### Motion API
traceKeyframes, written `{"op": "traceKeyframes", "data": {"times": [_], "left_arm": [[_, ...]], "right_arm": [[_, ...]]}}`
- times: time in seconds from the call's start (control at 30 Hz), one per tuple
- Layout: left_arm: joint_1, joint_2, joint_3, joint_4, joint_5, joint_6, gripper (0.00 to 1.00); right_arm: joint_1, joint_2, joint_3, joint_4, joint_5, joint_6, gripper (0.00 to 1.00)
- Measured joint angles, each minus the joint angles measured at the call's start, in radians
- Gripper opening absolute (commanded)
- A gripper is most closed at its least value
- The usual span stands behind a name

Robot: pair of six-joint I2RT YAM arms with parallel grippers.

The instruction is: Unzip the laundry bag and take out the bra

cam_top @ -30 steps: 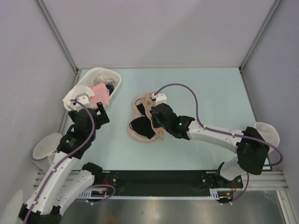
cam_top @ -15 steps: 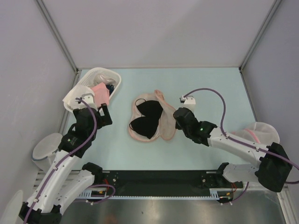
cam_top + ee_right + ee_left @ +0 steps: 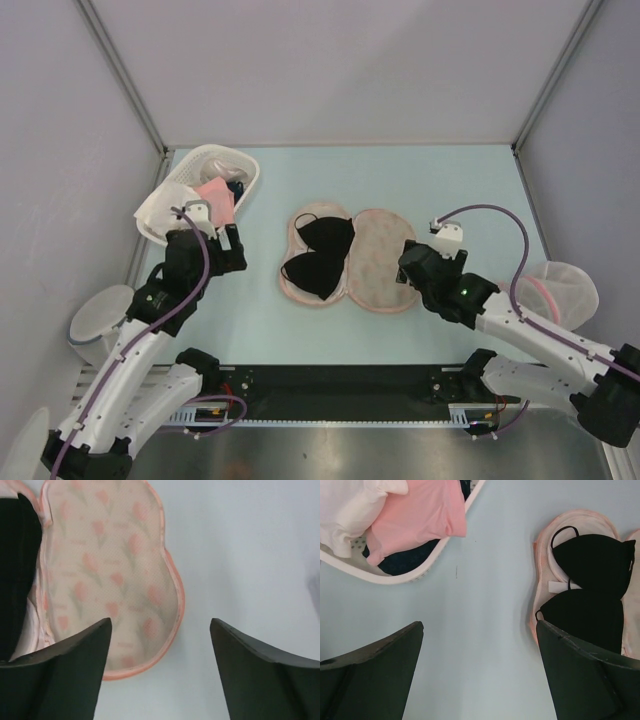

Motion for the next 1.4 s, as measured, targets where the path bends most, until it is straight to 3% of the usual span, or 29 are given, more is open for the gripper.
{"op": "traceKeyframes", "data": {"times": [0.3,0.5,0.73,0.97,1.23,1.4], "left_arm": [[-0.047,0.043,0.000,0.003,0.050,-0.063,1.00],[-0.217,0.135,0.001,0.071,0.024,-0.141,0.98],[-0.436,0.520,0.102,0.216,-0.009,-0.145,0.93],[-0.490,0.903,0.293,0.279,-0.051,-0.081,0.93],[-0.490,1.085,0.403,0.319,-0.064,-0.025,0.93],[-0.490,1.183,0.439,0.336,-0.057,-0.008,0.83]], "right_arm": [[-0.031,-0.082,-0.003,0.025,-0.015,-0.051,0.95],[-0.088,0.002,-0.040,0.156,-0.153,-0.087,0.95],[-0.124,0.024,-0.077,0.222,-0.255,-0.095,0.95],[-0.164,-0.076,-0.104,0.229,-0.289,-0.099,0.95],[-0.197,-0.145,-0.136,0.220,-0.301,-0.100,0.95],[-0.204,-0.146,-0.142,0.219,-0.313,-0.100,0.95]]}}
